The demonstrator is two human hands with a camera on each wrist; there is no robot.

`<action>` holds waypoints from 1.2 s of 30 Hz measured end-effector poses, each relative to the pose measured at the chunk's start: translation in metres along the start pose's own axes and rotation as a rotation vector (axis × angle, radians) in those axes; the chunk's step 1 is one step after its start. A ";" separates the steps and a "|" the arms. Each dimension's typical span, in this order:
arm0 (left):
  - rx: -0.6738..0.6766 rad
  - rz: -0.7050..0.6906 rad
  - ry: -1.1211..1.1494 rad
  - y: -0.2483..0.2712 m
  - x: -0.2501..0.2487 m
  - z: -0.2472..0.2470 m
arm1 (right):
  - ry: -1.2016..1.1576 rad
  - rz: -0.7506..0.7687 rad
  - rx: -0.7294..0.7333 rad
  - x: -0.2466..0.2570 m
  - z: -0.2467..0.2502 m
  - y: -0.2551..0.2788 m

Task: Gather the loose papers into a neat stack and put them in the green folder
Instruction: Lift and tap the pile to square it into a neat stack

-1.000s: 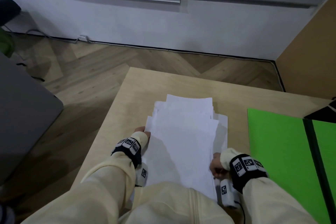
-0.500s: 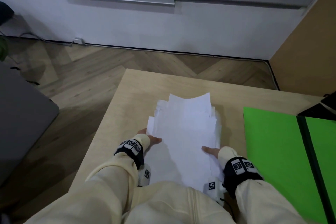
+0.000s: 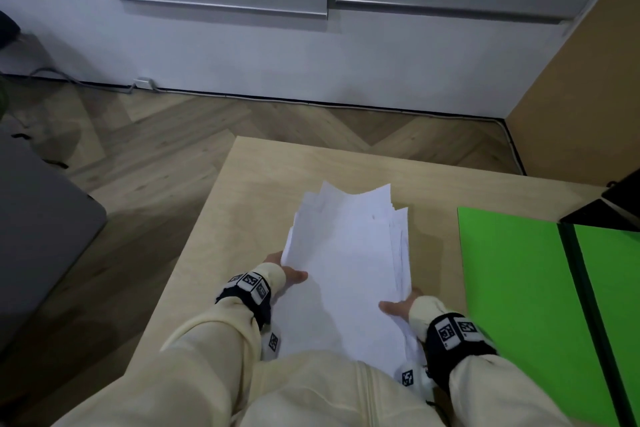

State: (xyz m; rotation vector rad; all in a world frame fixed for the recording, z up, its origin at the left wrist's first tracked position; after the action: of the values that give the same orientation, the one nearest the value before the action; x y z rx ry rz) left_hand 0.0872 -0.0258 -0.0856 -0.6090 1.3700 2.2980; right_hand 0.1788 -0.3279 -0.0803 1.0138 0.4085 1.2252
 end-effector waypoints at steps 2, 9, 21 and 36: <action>-0.014 0.019 -0.011 0.000 0.003 0.004 | -0.013 0.034 0.000 0.004 0.000 0.000; 0.172 -0.098 0.389 -0.002 -0.001 0.013 | -0.323 0.198 -0.024 0.002 0.040 -0.009; -0.171 -0.573 0.396 0.089 -0.167 0.104 | -0.661 0.533 -0.370 0.084 0.159 0.081; -0.125 -0.652 0.185 0.094 -0.177 0.106 | -0.489 0.717 -0.319 0.122 0.143 0.065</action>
State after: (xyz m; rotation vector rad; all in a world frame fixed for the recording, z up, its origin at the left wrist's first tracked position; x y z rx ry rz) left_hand 0.1657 0.0073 0.1245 -1.1379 0.9115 1.8297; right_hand 0.2882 -0.2772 0.0779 1.1705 -0.5673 1.5397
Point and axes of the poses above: each hand's wrist, its own y-axis away from the middle knuckle, its own z-axis out of the back of the hand, x = y × z, the point moved 10 cm from there along -y, towards the middle knuckle, and after that the axes turned 2 degrees about x, right-handed, at the moved point
